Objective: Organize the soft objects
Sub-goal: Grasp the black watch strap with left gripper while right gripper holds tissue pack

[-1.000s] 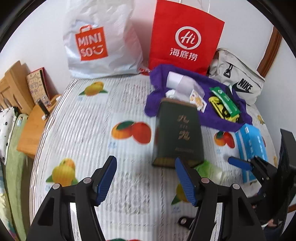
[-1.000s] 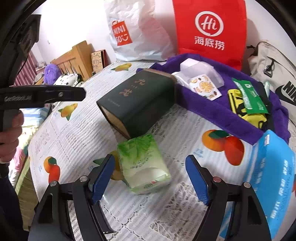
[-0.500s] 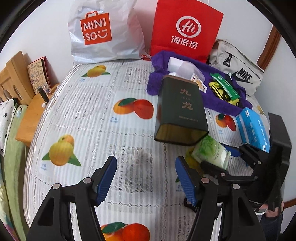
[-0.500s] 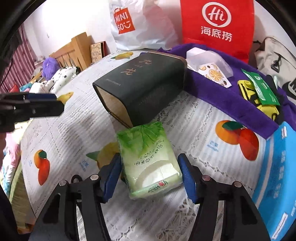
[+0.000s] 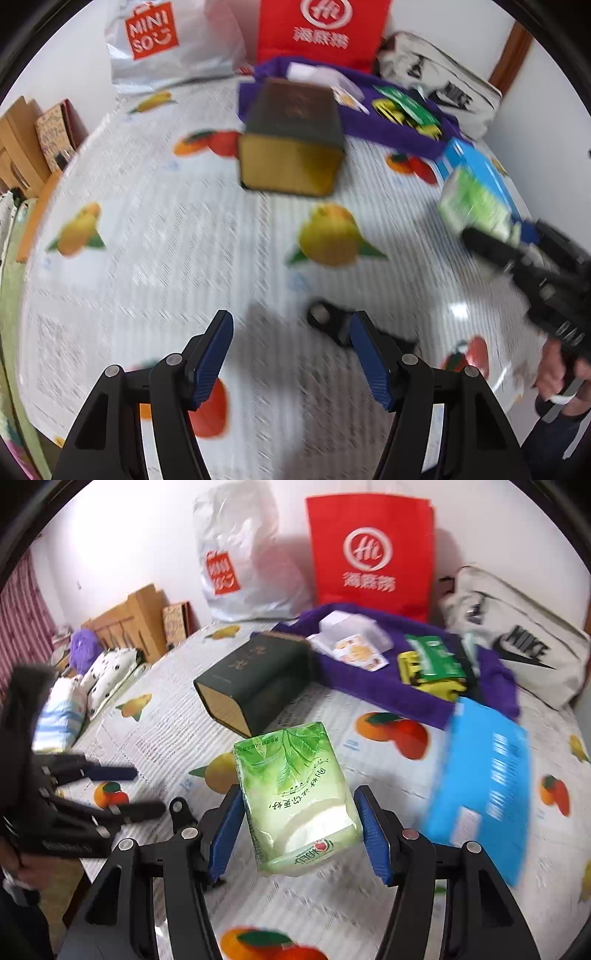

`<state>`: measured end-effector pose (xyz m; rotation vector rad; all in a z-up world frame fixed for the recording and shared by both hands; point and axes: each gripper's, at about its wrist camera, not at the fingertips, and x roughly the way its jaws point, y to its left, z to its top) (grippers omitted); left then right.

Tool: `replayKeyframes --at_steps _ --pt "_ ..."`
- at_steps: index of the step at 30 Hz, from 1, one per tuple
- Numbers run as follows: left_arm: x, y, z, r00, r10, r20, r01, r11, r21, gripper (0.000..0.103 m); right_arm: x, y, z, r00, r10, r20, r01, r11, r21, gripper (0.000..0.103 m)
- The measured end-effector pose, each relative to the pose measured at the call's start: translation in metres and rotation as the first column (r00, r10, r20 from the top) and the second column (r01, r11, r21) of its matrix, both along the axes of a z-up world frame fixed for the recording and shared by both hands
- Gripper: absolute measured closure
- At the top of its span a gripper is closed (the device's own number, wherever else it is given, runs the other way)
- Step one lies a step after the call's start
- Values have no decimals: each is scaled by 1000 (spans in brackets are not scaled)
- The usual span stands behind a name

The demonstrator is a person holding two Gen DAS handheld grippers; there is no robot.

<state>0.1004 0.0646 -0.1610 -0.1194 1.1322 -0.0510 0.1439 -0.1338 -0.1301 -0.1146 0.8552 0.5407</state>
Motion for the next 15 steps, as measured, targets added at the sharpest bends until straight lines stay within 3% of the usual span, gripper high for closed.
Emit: replayKeyframes --at_steps 7,15 --pt "-15 -39 -18 997 -69 -18 68 997 -46 38 -28 -41 13 997 -63 37 61 997 44 43" --pt "7 -65 -17 995 -93 36 93 996 -1 34 -38 -79 7 991 -137 10 136 987 86 43"
